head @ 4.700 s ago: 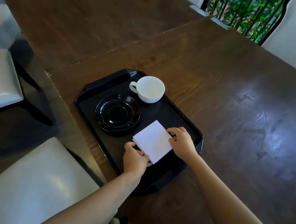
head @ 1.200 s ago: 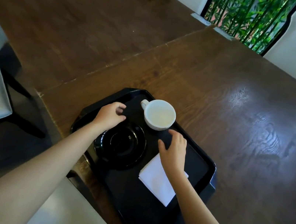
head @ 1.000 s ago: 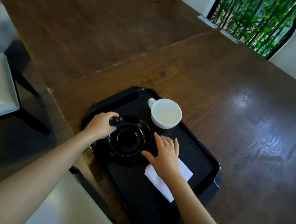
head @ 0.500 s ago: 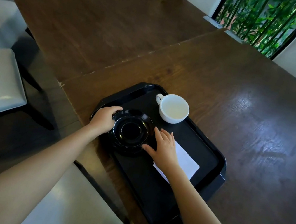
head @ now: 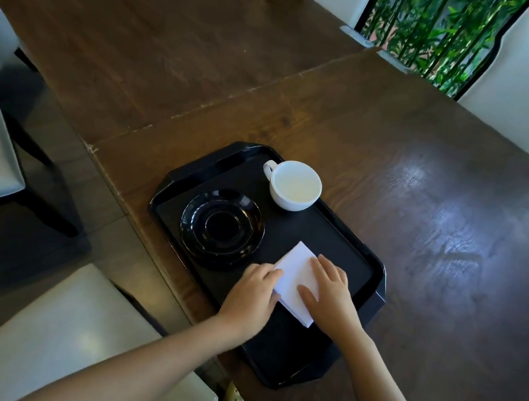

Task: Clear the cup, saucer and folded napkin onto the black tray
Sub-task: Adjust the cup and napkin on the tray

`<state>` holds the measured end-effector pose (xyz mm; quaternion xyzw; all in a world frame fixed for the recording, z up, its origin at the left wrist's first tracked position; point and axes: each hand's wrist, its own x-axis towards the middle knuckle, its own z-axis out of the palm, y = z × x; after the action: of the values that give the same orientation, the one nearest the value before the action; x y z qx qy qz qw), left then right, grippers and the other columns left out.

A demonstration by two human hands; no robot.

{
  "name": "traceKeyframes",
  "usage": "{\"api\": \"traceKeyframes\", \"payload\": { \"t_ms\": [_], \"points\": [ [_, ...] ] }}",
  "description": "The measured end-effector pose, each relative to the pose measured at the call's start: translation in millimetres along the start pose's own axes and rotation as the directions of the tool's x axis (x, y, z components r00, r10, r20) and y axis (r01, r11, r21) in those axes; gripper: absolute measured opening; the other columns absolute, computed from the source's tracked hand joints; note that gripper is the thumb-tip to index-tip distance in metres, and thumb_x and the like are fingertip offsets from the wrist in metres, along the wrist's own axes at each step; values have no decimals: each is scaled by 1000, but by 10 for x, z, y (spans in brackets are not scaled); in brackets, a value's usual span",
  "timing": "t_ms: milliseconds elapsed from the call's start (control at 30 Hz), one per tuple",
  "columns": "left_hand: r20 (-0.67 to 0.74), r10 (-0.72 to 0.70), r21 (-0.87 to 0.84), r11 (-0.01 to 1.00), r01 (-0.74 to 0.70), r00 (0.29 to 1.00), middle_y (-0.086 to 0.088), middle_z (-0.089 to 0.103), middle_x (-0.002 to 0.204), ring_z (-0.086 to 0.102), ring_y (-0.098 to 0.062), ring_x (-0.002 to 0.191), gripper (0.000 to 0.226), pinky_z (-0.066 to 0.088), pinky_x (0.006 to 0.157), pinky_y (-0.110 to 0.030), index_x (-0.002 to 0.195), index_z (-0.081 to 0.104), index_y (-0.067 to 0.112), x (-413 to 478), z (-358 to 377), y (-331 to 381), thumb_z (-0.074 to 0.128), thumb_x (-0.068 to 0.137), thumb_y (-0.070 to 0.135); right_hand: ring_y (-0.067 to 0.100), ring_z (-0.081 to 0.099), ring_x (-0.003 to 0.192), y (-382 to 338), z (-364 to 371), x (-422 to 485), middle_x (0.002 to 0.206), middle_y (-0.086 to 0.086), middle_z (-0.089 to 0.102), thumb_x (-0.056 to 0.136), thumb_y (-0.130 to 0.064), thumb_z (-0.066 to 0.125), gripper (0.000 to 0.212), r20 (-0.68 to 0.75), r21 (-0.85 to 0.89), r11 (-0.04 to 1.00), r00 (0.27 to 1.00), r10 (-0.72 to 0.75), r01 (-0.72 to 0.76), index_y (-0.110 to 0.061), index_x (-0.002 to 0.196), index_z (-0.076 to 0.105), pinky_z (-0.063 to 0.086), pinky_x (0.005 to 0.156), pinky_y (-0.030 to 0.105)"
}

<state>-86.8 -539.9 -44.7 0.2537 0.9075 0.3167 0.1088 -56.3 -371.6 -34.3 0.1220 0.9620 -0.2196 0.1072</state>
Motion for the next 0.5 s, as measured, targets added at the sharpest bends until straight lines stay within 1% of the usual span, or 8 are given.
{"api": "traceKeyframes", "payload": {
  "t_ms": [167, 267, 400, 500],
  "points": [
    [17, -3, 27, 1000, 2, 1000, -3, 48, 137, 36, -18, 128, 42, 38, 101, -28, 134, 46, 8, 90, 44, -57, 49, 93, 9, 24, 17, 141, -52, 103, -54, 156, 3, 21, 94, -35, 49, 62, -83, -62, 997, 995, 46, -51, -12, 147, 24, 22, 114, 32],
    [13, 6, 29, 1000, -7, 1000, -2, 49, 136, 36, -18, 127, 41, 39, 100, -32, 133, 48, 8, 125, 37, -83, 50, 92, 7, 25, 18, 141, -68, 154, -82, 157, 5, 20, 95, -35, 47, 63, -113, -65, 995, 991, 66, -74, -10, 147, 23, 21, 115, 32],
    [11, 21, 22, 1000, -22, 1000, -4, 49, 137, 36, -20, 126, 41, 36, 102, -29, 134, 47, 7, 129, 33, -83, 49, 93, 6, 25, 17, 142, -99, 164, -73, 157, 6, 18, 95, -35, 45, 63, -118, -81, 992, 989, 85, -95, -10, 147, 21, 19, 116, 33],
    [24, 29, 29, 999, -30, 999, -4, 50, 136, 36, -21, 125, 40, 37, 100, -30, 132, 48, 7, 132, 19, -72, 48, 92, 5, 26, 15, 142, -133, 148, -83, 158, 6, 17, 96, -35, 45, 62, -93, -82, 991, 990, 102, -110, -10, 147, 21, 19, 116, 33]
  ]
}}
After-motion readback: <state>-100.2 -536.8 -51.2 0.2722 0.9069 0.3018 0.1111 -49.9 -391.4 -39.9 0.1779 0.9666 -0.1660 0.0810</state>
